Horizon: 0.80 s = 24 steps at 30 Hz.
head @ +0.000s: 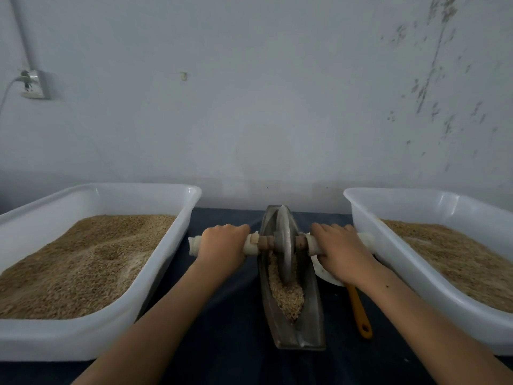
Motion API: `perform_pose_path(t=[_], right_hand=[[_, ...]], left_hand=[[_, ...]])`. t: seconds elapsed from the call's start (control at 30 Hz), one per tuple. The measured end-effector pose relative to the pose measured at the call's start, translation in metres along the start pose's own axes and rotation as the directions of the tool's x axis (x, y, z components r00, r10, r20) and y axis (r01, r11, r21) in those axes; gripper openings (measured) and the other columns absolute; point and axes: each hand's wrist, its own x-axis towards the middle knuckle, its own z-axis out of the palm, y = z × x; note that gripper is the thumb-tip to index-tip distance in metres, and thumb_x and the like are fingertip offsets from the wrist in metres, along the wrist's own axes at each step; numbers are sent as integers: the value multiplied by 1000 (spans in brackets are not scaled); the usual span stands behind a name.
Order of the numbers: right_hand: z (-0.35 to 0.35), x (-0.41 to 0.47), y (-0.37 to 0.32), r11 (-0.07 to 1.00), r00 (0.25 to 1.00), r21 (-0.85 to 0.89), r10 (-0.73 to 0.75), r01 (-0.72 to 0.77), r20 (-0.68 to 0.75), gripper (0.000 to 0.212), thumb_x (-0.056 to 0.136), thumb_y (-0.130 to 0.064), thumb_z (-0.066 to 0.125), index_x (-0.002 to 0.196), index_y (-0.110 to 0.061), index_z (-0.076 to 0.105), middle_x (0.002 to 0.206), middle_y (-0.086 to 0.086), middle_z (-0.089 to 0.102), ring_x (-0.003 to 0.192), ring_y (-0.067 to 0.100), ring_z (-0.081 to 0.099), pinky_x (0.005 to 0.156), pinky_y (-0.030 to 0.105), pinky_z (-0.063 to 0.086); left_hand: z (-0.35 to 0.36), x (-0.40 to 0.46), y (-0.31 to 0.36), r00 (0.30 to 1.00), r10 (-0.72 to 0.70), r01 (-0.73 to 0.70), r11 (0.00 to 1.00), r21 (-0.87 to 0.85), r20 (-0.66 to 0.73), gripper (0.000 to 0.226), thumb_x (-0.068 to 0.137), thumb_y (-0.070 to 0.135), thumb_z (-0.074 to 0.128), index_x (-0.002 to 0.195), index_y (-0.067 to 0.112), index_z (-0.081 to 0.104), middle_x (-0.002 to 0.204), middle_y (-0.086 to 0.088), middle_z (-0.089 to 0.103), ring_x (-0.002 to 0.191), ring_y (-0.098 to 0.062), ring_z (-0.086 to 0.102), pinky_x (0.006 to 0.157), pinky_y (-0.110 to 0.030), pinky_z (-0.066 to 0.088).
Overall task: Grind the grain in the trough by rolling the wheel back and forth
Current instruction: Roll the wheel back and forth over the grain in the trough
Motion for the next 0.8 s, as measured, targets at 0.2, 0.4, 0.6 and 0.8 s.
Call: perform_pose_path(t=[0.2,0.4,0.6,0.8], right_hand=[[-18,-1,-1,996,976,86,2,-21,218,20,85,-16,56,97,-26,44,87,-7,52,84,14,53,71,28,34],[-20,-2,0,989,965,135,28,-65,261,22,86,-13,55,85,-31,41,87,-10,52,82,11,50,69,26,34],[-3,-1,-1,1000,998,-15,8,-7,65,20,91,-18,53,109,-23,45,110,-4,57,103,18,52,83,33,31],[2,-1,0,999,1000,-45,-16,15,-19,22,90,-18,54,108,-24,43,109,-6,54,101,17,50,84,32,31]], left_hand=[[-12,1,0,979,6,-11,1000,26,204,17,86,28,59,102,21,58,92,3,60,85,-15,57,72,-28,41],[-13,2,2,981,11,-25,997,70,192,18,87,27,58,104,22,57,97,3,62,89,-16,60,72,-28,41],[-3,2,-1,998,8,-10,1000,23,64,17,90,30,55,104,22,48,99,2,62,90,-19,60,71,-29,38],[-2,0,-1,999,11,-11,1000,-2,47,14,91,30,53,101,21,50,97,3,62,87,-17,60,73,-28,42]])
